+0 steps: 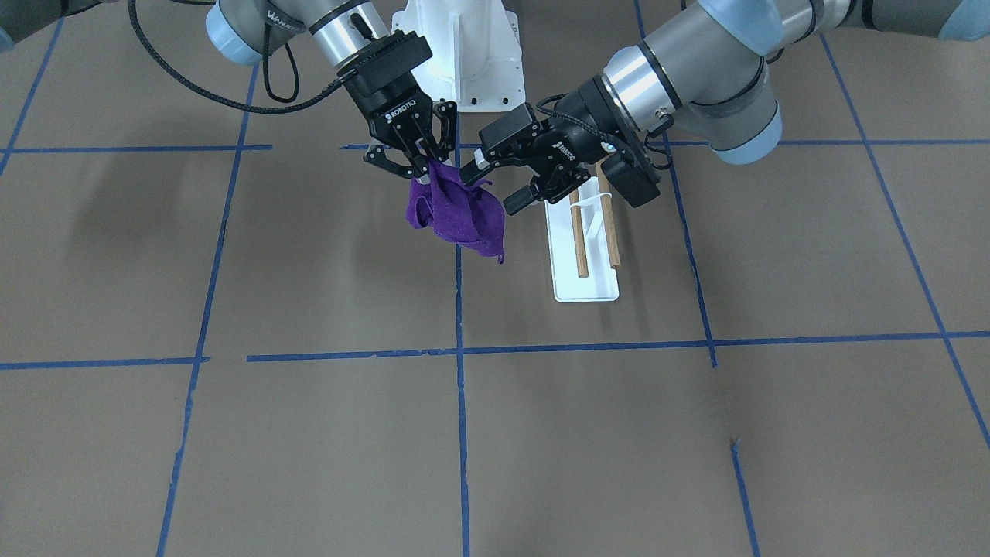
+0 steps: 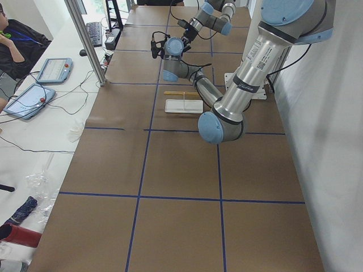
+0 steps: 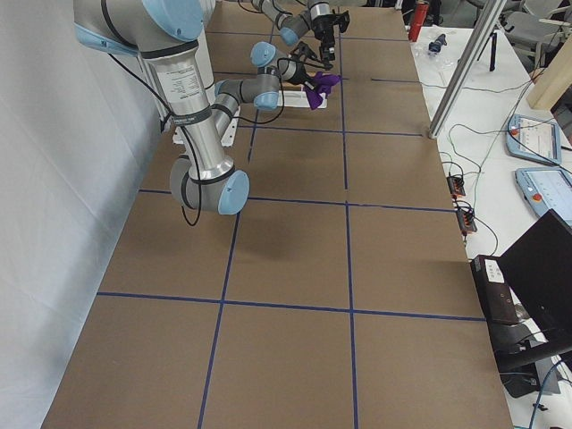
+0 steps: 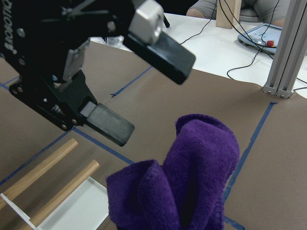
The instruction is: Hang towel on rack
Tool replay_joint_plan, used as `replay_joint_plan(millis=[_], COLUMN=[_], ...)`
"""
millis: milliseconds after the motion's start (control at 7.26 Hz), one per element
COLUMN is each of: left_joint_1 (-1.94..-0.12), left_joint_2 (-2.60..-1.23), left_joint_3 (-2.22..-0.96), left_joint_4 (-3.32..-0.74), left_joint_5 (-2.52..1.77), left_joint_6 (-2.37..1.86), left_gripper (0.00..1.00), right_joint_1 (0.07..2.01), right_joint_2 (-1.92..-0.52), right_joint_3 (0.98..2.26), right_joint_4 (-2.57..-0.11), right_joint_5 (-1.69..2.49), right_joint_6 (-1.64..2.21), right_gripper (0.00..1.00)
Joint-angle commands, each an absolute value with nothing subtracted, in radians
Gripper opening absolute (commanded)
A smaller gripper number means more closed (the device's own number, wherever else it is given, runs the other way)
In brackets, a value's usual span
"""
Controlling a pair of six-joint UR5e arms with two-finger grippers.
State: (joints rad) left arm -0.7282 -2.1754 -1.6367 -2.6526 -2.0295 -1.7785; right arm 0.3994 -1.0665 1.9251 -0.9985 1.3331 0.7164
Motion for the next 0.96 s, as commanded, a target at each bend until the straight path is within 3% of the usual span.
replay_joint_plan(millis=[0,551,826], left_joint_1=[-0.713,-0.7,-0.693], left_joint_2=[-2.189,-2.2,-2.204], left_joint_3=[-1.621,-1.6,-1.6], left_joint_4=[-2.652,-2.654,-2.654], left_joint_5=[-2.022,-1.999,-1.999], left_joint_6=[-1.779,-1.781,-1.781], left_gripper=[0.95,0.9,0.82], right_joint_1=[0.397,0.367,0.365], right_joint_2=[-1.062,-1.062,-1.062], right_joint_3=[1.927,1.934,1.936], right_joint_4=[-0.999,-1.002,-1.002], right_joint_5=[1.33,1.278,1.278], right_joint_6=[0.716,0.716,0.716], right_gripper=[0.0,0.0,0.0])
